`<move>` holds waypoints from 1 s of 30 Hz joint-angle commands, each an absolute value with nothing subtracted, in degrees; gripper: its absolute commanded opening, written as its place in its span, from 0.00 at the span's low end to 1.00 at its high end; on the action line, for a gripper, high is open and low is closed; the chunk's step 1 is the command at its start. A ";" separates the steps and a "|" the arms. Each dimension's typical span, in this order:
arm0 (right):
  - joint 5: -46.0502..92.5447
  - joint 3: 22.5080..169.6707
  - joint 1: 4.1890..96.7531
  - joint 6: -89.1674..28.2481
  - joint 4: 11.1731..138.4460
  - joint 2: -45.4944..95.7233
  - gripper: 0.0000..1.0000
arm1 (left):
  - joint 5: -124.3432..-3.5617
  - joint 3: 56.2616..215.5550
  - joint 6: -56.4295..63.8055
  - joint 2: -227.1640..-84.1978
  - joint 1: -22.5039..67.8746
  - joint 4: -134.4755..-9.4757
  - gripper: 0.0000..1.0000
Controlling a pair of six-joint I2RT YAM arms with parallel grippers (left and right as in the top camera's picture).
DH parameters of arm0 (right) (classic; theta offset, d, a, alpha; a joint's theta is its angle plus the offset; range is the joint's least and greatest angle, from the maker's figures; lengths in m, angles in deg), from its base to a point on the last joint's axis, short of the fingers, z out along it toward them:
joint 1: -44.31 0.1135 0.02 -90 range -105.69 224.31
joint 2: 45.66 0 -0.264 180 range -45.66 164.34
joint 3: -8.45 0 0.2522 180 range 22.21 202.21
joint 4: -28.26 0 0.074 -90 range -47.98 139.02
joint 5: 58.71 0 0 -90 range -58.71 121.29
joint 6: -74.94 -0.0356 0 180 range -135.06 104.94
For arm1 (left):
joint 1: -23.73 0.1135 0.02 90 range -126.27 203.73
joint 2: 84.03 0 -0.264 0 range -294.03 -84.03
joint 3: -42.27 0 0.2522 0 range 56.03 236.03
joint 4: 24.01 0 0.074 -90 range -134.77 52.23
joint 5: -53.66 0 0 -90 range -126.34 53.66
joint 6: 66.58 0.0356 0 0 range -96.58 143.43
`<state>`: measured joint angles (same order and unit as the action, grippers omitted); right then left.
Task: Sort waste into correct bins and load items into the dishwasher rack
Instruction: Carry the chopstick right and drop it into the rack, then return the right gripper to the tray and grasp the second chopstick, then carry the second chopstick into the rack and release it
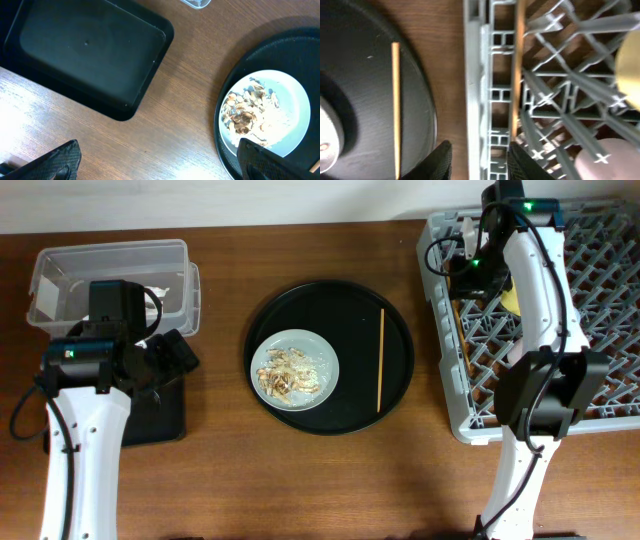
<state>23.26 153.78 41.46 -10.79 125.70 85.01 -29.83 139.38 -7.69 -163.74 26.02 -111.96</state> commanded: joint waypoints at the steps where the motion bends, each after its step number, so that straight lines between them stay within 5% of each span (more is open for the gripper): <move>1: 14.19 153.58 42.11 -11.03 127.15 82.41 0.37 | -28.98 139.45 -8.26 -162.97 26.26 -112.01 0.99; 6: 8.46 153.58 46.81 -14.15 128.68 80.90 0.37 | -28.98 139.45 -8.26 -162.97 26.26 -112.01 0.99; 12: 31.24 149.15 57.98 -32.19 127.10 81.60 0.37 | -28.98 139.45 -8.26 -162.97 26.26 -112.01 0.99; 18: 33.92 134.94 64.65 -37.83 116.17 81.60 0.40 | -28.98 139.45 -8.26 -162.97 26.26 -112.03 0.99; 30: 33.95 122.68 65.30 -39.71 104.31 81.73 0.40 | -28.98 139.45 -8.26 -162.97 26.26 -112.01 0.99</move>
